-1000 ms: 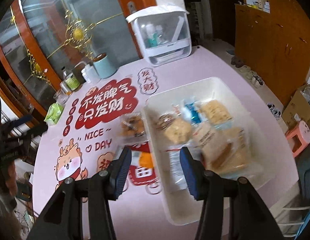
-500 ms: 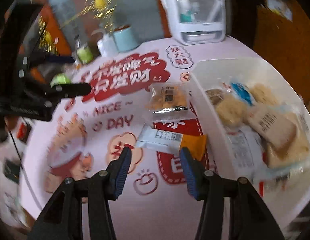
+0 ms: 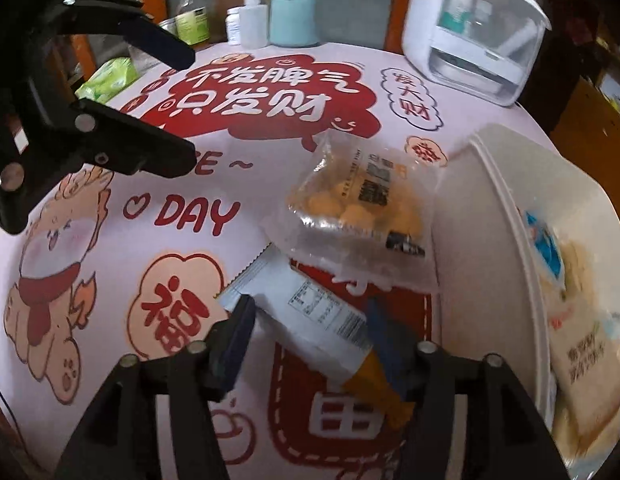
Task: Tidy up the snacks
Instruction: 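Grasp the clear orange-puff pack with the left gripper while the right gripper grasps the white-and-orange bar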
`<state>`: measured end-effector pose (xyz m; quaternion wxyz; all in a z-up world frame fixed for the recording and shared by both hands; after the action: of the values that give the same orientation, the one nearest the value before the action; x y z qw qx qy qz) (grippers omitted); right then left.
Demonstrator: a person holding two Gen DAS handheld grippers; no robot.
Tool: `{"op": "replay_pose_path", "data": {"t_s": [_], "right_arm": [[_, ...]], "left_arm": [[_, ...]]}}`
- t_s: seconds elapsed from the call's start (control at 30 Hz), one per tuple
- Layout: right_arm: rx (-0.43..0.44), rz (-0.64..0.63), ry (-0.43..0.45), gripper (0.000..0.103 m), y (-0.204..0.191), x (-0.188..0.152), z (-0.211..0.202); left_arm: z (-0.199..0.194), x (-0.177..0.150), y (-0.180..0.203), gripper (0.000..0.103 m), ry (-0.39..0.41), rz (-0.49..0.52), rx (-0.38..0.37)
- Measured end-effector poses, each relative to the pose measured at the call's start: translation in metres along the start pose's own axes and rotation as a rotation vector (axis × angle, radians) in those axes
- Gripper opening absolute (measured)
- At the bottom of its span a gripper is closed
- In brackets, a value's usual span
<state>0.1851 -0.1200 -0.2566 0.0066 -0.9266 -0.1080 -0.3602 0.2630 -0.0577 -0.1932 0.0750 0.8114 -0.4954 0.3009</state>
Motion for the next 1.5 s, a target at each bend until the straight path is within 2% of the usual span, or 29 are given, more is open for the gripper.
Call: {"op": "replay_pose_path", "data": {"t_s": [0.07,0.23,0.43,0.5,0.6,0.73,0.9,1.07,1.2,1.33,1.5], "right_arm": [[0.020,0.019,-0.025,0.061,0.005,-0.003,0.004],[0.071,-0.024,-0.059,0.062,0.014,-0.012,0.008],[0.144,-0.096,-0.052,0.061,0.018,-0.015,0.006],[0.177,-0.114,-0.041,0.049,0.016,-0.015,0.003],[0.196,-0.107,-0.027,0.039,0.017,-0.016,-0.003],[0.189,-0.090,-0.005,0.036,0.018,-0.020,-0.021],[0.168,-0.041,0.024,0.036,0.028,-0.024,-0.044],[0.142,0.056,0.054,0.036,0.050,-0.026,-0.064],[0.138,0.061,0.074,0.035,0.051,-0.029,-0.076],[0.166,0.094,0.075,0.035,0.054,-0.036,-0.087],[0.180,0.125,0.095,0.035,0.060,-0.038,-0.102]], "left_arm": [[0.005,-0.002,-0.003,0.089,-0.008,-0.018,-0.009],[0.014,-0.003,-0.010,0.089,-0.021,-0.047,-0.021],[0.023,0.003,-0.009,0.089,-0.023,-0.078,-0.032],[0.026,0.008,-0.008,0.089,-0.023,-0.093,-0.036],[0.032,0.017,-0.006,0.089,-0.023,-0.134,-0.050],[0.041,0.032,-0.002,0.089,-0.019,-0.198,-0.067],[0.062,0.047,0.004,0.089,-0.035,-0.340,-0.066],[0.090,0.054,0.011,0.088,-0.081,-0.472,-0.030],[0.105,0.057,0.020,0.089,-0.100,-0.536,0.000],[0.115,0.063,0.028,0.089,-0.112,-0.522,0.049],[0.126,0.067,0.034,0.089,-0.145,-0.483,0.149]]}}
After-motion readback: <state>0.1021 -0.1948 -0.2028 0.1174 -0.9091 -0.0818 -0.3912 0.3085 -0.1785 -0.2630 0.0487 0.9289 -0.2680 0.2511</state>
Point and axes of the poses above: each gripper's, at about its wrist camera, not at the fingertips, and z roughly the way its jaws point, y to its right, x to its top, the point moved 5 cm from there along z, roughly the way its jaws point, and after that the axes turned 14 degrees about y, right-handed, at the moved point
